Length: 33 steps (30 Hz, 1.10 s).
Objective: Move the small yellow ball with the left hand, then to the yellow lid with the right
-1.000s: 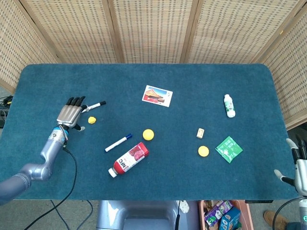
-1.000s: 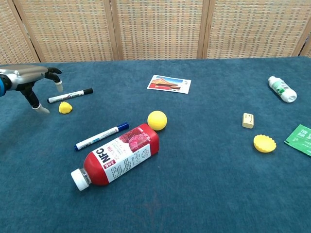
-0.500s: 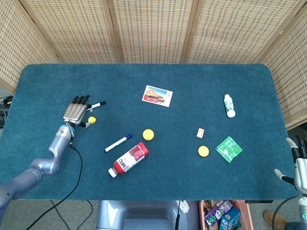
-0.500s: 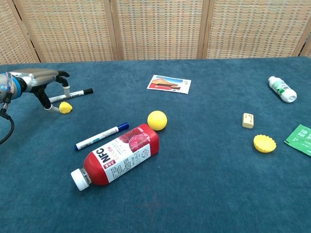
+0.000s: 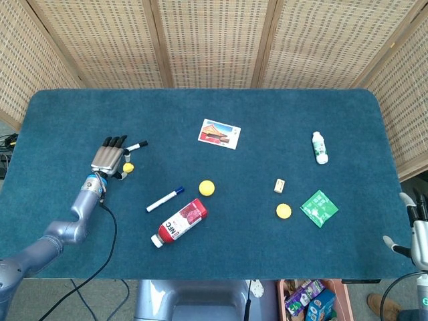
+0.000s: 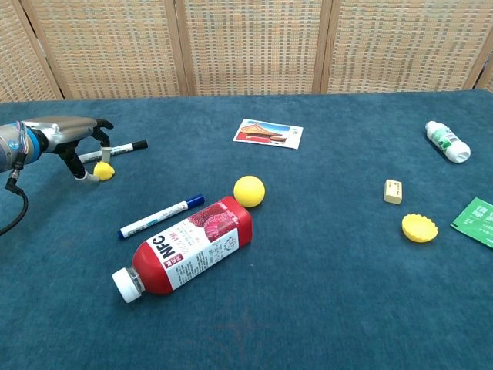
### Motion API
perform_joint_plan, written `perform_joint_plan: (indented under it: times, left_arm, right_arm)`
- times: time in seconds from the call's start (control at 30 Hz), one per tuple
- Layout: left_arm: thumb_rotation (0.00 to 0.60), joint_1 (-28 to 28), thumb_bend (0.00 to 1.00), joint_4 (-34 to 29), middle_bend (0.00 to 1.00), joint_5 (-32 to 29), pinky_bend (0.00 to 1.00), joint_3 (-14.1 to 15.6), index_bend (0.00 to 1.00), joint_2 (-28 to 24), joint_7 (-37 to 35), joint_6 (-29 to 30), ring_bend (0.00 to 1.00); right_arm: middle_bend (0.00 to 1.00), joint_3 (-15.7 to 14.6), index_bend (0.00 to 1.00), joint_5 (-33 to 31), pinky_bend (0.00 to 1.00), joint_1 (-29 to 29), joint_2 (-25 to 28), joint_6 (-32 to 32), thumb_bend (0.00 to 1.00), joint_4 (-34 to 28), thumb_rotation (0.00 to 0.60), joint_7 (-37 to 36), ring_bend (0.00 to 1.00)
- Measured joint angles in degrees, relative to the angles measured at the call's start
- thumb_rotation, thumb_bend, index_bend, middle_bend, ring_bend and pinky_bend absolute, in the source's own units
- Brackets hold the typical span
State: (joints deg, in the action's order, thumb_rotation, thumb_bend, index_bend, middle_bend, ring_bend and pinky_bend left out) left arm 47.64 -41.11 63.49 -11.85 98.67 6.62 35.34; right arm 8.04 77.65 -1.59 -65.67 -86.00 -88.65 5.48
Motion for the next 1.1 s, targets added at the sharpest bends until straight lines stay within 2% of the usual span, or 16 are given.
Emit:
perform_joint_plan:
  times: [0.3, 0.5, 0.6, 0.7, 0.87, 1.1]
  left_arm:
    - [0.600, -0.2, 0.29, -0.8, 0.00, -0.7, 0.00, -0.5, 0.54, -0.6, 0.6, 0.9, 0.00]
    - [0.600, -0.8, 0.29, -5.1, 0.00, 0.3, 0.00, -0.8, 0.54, -2.7, -0.2, 3.3, 0.00]
    - [0.600, -1.2, 0.29, -9.5, 0.00, 2.1, 0.00, -0.8, 0.55, -4.8, -1.1, 5.8, 0.00]
    - [0.600, -1.7, 0.29, -16.9, 0.00, 6.1, 0.00, -0.6, 0.56, -8.2, -2.6, 9.6, 0.00]
    - [0.600, -1.8, 0.31, -31.3, 0.00, 17.0, 0.00, 0.7, 0.58, -14.8, -5.7, 16.2, 0.00]
    - [0.600, 1.1, 0.37, -40.4, 0.00, 29.0, 0.00, 3.1, 0.60, -19.0, -10.6, 19.6, 0.00]
  right_arm:
    - [0.00, -0.1, 0.00, 0.1, 0.00, 0.0, 0.1, -0.2, 0.00, 0.0, 0.600, -0.3, 0.00]
    - [0.00, -0.1, 0.00, 0.1, 0.00, 0.0, 0.1, -0.2, 0.00, -0.1, 0.600, -0.5, 0.00]
    - [0.00, -0.1, 0.00, 0.2, 0.00, 0.0, 0.2, -0.3, 0.00, -0.3, 0.600, -0.4, 0.00]
    - [0.00, -0.2, 0.00, 0.1, 0.00, 0.0, 0.1, -0.2, 0.00, -0.4, 0.600, 0.0, 0.00]
    - [0.00, -0.1, 0.00, -0.1, 0.00, 0.0, 0.0, -0.2, 0.00, -0.6, 0.600, 0.3, 0.00]
    - [0.00, 0.3, 0.00, -1.0, 0.00, 0.0, 0.0, -0.4, 0.00, -0.7, 0.600, 0.8, 0.00]
